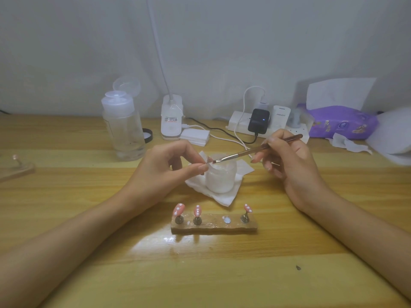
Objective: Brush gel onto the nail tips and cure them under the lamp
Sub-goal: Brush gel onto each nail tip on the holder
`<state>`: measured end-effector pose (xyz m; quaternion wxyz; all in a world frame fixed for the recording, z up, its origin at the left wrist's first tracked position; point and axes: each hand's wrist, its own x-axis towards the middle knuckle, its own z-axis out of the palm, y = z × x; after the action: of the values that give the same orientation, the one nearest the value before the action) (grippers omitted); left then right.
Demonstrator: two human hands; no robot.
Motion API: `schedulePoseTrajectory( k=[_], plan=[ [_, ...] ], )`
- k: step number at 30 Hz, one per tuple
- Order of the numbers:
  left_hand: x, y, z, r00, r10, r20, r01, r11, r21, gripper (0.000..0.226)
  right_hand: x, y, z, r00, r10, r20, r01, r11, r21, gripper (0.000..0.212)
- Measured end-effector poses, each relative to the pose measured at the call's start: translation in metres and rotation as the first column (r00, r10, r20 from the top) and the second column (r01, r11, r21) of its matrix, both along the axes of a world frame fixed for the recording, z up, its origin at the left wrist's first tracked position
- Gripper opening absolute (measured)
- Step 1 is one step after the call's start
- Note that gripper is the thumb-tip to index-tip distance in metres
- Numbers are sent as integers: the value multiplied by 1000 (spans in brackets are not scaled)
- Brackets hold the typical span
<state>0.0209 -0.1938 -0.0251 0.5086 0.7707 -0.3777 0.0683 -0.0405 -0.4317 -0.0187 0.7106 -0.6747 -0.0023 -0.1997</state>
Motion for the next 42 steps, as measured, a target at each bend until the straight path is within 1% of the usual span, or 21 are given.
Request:
schedulePoseTrajectory(
  k=[2,5,7,10,14,17,19,22,24,27,30,33,35,38,40,42],
  plan=[
    [0,0,0,1000,-3,-9,3,1000,-1,16,0,0,1,1000,-18,9,17,1000,20,26],
    [0,0,-1,1000,-7,-12,7,1000,7,12,-1,0,1,996,47,70,-48,999,11,26],
    [0,0,0,1000,-8,-17,8,1000,6,13,-1,0,0,997,59,53,-59,998,-16,25],
    [0,0,1,1000,-9,-25,9,1000,-2,17,0,0,0,1000,6,4,-6,1000,1,26],
    [0,0,0,1000,-11,-28,11,1000,1,19,-2,0,2,997,43,57,-45,998,34,24],
    [0,1,0,1000,-14,-28,14,1000,-2,18,-1,2,1,999,30,19,-30,1000,-7,26],
    [0,1,0,1000,-18,-26,18,1000,-3,18,-1,1,2,1000,-5,-10,5,1000,4,26],
    [1,1,0,999,-19,-27,19,1000,-3,19,-2,0,3,999,7,34,-8,1000,30,28],
    [1,1,0,1000,-18,-22,18,1000,1,19,-3,1,3,998,32,53,-32,999,6,28],
    [1,1,0,1000,-19,-15,19,1000,-1,18,-2,3,2,1000,-3,-2,3,1000,-12,26],
    [0,1,0,1000,-16,7,16,1000,-1,16,-2,2,3,1000,-26,6,26,999,33,30],
    [0,1,-1,999,-7,46,7,1000,5,14,-3,2,3,999,18,41,-19,1000,25,31],
    [-1,2,0,998,-2,69,2,1000,5,14,-2,3,3,1000,13,9,-14,1000,4,29],
    [-2,2,0,995,2,102,-3,1000,11,9,-1,2,3,999,-32,-18,33,999,33,28],
    [-1,2,0,994,2,113,-3,1000,11,7,-2,2,4,1000,-19,20,18,999,48,29],
    [0,2,-1,993,-1,122,0,1000,13,7,-2,2,3,999,16,46,-17,1000,26,30]
  ],
)
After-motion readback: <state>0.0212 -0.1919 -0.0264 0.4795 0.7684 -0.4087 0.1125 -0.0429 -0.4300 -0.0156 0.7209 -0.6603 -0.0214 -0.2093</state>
